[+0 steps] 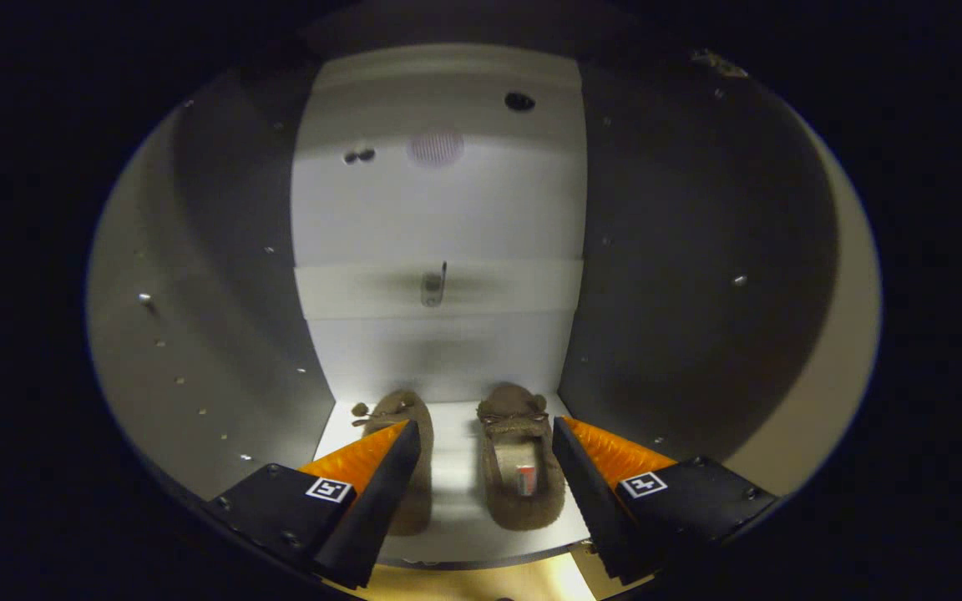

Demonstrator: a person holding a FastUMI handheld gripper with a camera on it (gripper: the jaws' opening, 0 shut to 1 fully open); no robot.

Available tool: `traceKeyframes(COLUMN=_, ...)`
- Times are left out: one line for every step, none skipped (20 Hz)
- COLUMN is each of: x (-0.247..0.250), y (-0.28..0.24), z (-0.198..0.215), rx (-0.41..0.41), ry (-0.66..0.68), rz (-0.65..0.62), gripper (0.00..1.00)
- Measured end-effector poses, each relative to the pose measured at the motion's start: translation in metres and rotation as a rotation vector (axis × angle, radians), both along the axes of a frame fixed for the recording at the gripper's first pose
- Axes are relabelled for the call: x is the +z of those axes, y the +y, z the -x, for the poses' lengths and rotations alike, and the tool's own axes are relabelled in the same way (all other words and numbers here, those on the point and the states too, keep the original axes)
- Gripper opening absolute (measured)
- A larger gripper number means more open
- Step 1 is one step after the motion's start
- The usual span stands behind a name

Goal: Open the shoe cabinet door, grab the shoes and put them into the shoe cabinet, then close the shoe cabinet door.

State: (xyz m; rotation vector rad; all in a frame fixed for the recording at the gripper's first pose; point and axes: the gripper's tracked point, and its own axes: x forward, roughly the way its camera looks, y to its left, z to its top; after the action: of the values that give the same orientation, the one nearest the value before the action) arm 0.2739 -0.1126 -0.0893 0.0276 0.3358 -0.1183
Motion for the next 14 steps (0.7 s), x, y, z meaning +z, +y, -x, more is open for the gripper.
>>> traceKeyframes(x=0.013, y=0.004, z=0.016, rx=0.003, ry=-0.033, rz=-0.001, gripper=1.0)
traceKeyframes(x=0.03, y=0.007, z=0.032, rx=0.005, ry=-0.079, rz=-0.003, gripper=1.0)
traceKeyframes(x=0.044, y=0.01, z=0.05, rx=0.007, ry=-0.118, rz=-0.004, gripper=0.99)
traceKeyframes(x=0.054, y=0.012, z=0.067, rx=0.006, ry=-0.155, rz=-0.004, gripper=0.99)
traceKeyframes(x=0.064, y=0.013, z=0.086, rx=0.003, ry=-0.183, rz=-0.003, gripper=0.99)
traceKeyframes(x=0.072, y=0.013, z=0.106, rx=-0.002, ry=-0.208, rz=-0.004, gripper=0.99)
traceKeyframes(x=0.08, y=0.013, z=0.125, rx=-0.009, ry=-0.233, rz=-0.003, gripper=0.99)
traceKeyframes(x=0.087, y=0.011, z=0.145, rx=-0.018, ry=-0.259, rz=-0.003, gripper=0.99)
traceKeyframes(x=0.094, y=0.01, z=0.164, rx=-0.022, ry=-0.288, rz=-0.007, gripper=0.99)
traceKeyframes(x=0.098, y=0.01, z=0.182, rx=-0.026, ry=-0.318, rz=-0.015, gripper=0.99)
traceKeyframes(x=0.102, y=0.01, z=0.2, rx=-0.024, ry=-0.345, rz=-0.021, gripper=0.99)
traceKeyframes(x=0.104, y=0.006, z=0.22, rx=-0.029, ry=-0.365, rz=-0.022, gripper=0.98)
traceKeyframes(x=0.106, y=0.002, z=0.238, rx=-0.032, ry=-0.374, rz=-0.019, gripper=0.98)
traceKeyframes(x=0.106, y=-0.004, z=0.258, rx=-0.036, ry=-0.381, rz=-0.017, gripper=0.98)
